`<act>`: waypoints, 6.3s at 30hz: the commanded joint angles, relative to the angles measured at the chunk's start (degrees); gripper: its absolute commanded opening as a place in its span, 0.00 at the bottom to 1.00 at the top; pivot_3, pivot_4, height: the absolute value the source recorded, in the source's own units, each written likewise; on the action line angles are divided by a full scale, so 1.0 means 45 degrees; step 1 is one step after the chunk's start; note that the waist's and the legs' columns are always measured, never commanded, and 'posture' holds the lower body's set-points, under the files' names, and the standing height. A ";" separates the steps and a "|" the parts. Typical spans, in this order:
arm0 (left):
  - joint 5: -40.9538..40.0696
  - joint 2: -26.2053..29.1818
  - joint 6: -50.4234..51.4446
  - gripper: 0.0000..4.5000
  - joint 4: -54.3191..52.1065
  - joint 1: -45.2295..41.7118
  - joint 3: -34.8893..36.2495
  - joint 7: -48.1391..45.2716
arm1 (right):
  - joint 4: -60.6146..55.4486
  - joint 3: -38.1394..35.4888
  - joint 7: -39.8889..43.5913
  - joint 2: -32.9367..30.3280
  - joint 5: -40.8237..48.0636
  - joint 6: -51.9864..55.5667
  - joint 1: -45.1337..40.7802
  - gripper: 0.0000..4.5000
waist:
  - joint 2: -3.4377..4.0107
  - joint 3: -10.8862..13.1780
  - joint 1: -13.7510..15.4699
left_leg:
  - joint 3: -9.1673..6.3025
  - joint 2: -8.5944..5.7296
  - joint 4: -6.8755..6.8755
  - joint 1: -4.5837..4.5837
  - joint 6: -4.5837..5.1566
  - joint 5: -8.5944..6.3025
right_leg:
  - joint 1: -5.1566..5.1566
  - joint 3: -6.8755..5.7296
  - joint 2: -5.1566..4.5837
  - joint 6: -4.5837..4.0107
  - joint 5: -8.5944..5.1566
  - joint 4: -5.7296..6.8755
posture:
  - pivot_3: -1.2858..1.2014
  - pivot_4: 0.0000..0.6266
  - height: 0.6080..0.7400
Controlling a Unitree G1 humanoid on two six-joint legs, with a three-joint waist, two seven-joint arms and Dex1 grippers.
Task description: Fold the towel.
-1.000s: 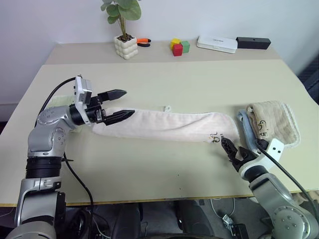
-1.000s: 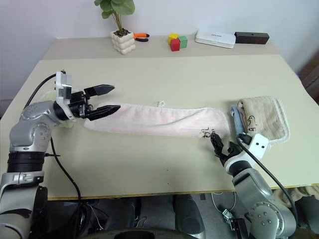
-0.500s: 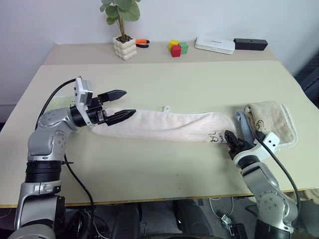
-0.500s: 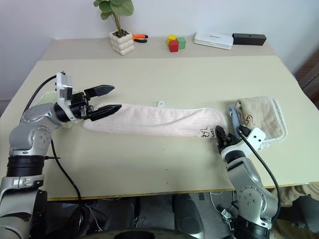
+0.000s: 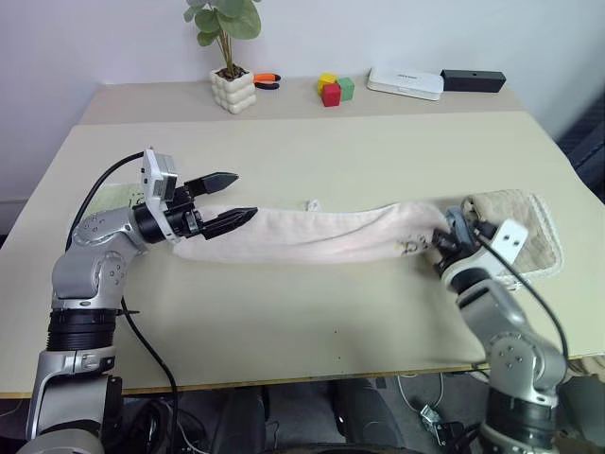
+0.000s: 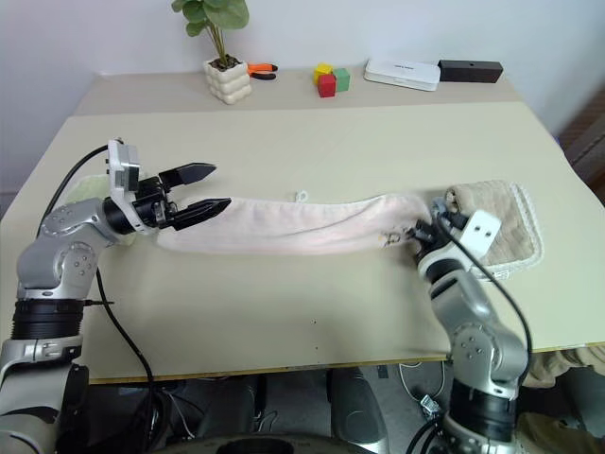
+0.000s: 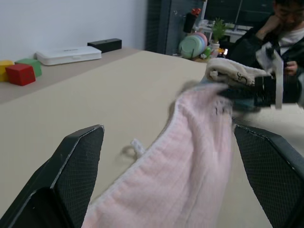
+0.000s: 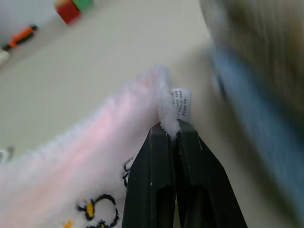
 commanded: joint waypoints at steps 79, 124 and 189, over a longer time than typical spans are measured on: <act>-0.6411 -0.1493 0.8516 1.00 -0.6302 0.4531 0.3133 0.8613 | 0.8149 0.7362 0.7899 0.0737 -0.8818 -0.8156 -0.3053 0.01 | -0.0039 -0.0012 -0.0021 | -0.0013 0.0001 0.0006 0.0021 -0.0004 -0.0001 | 0.0026 -0.0015 -0.0015 0.0001 0.0000 0.0013 | 0.52 0.24 1.00; -1.3509 -0.5023 0.4864 0.02 -0.2808 0.5052 0.3915 1.7770 | 0.0557 0.3507 1.2573 -0.4297 -0.1684 -0.2358 -0.3042 1.00 | 0.0035 -0.0053 0.0498 | -0.0008 -0.0023 0.0023 0.0019 -0.0009 0.0000 | 0.0049 -0.0007 -0.0026 -0.0056 -0.0028 -0.0041 | 0.52 0.24 1.00; -0.4469 -0.5180 0.5589 0.81 -0.2996 -0.0699 -0.1460 0.6982 | 0.0568 0.0340 0.9043 -0.3402 0.0276 -0.1543 -0.2621 0.88 | 0.0020 -0.0017 0.0475 | -0.0013 -0.0024 0.0009 -0.0044 -0.0012 0.0003 | 0.0061 -0.0005 -0.0014 0.0001 0.0007 -0.0177 | 0.52 0.24 1.00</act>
